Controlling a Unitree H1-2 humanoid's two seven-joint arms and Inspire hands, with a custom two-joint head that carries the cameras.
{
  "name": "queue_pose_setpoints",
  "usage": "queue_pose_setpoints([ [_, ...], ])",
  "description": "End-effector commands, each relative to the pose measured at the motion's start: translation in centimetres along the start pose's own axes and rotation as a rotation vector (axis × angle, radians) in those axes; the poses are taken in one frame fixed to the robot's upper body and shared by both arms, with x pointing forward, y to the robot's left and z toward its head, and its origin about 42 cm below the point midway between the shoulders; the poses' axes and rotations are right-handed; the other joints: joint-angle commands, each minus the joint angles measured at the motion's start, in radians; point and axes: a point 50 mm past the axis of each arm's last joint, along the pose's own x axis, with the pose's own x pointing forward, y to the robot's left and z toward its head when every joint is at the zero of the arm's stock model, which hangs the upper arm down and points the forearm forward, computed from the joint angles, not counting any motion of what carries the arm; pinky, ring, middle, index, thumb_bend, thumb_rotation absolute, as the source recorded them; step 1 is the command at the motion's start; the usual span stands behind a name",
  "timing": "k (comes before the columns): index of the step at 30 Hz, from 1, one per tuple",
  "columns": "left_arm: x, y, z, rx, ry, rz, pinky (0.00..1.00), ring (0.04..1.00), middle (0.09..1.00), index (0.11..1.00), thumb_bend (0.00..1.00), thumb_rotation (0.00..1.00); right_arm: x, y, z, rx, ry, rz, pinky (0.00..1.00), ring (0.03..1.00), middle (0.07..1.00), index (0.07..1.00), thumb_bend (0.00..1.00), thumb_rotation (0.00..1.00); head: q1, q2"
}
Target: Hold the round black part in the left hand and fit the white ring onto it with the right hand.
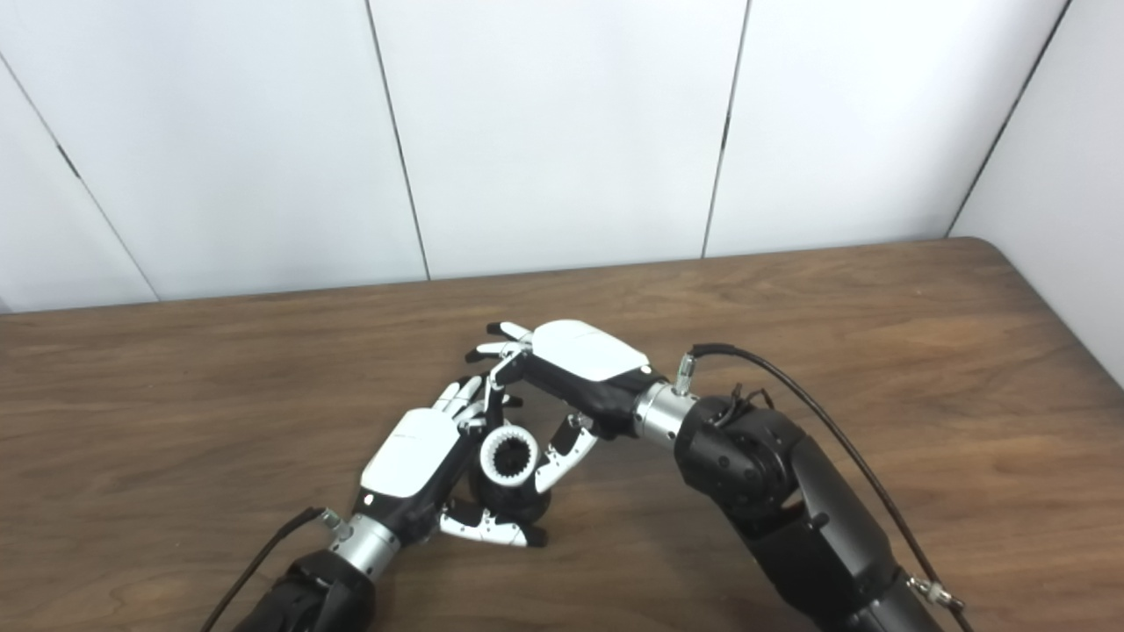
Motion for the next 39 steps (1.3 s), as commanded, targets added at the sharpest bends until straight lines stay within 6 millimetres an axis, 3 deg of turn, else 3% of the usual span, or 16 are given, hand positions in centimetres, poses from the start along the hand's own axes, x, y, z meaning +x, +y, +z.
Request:
queue_pose_setpoints([
  [1, -3.3, -3.4, -2.3, 0.018, 0.084, -0.173, 1.0, 0.993, 0.864, 0.479, 0.52, 0.05, 0.0, -1.8, 0.4, -0.028, -0.018, -0.062, 0.0, 1.0, 0.901, 0.474, 0.52, 0.13, -0.001, 0.002],
  [17, -3.4, -3.2, -2.3, 0.018, 0.087, -0.18, 1.0, 0.994, 0.865, 0.48, 0.52, 0.05, -0.9, -0.1, 0.3, 0.118, 0.016, -0.094, 0.0, 1.0, 0.906, 0.474, 0.52, 0.12, -0.003, 0.013],
  [39, -3.3, -3.4, -1.8, 0.017, 0.082, -0.175, 1.0, 0.998, 0.867, 0.479, 0.52, 0.05, -0.3, -0.9, 0.2, 0.077, 0.003, -0.094, 0.0, 1.0, 0.909, 0.474, 0.52, 0.12, 0.012, 0.01],
])
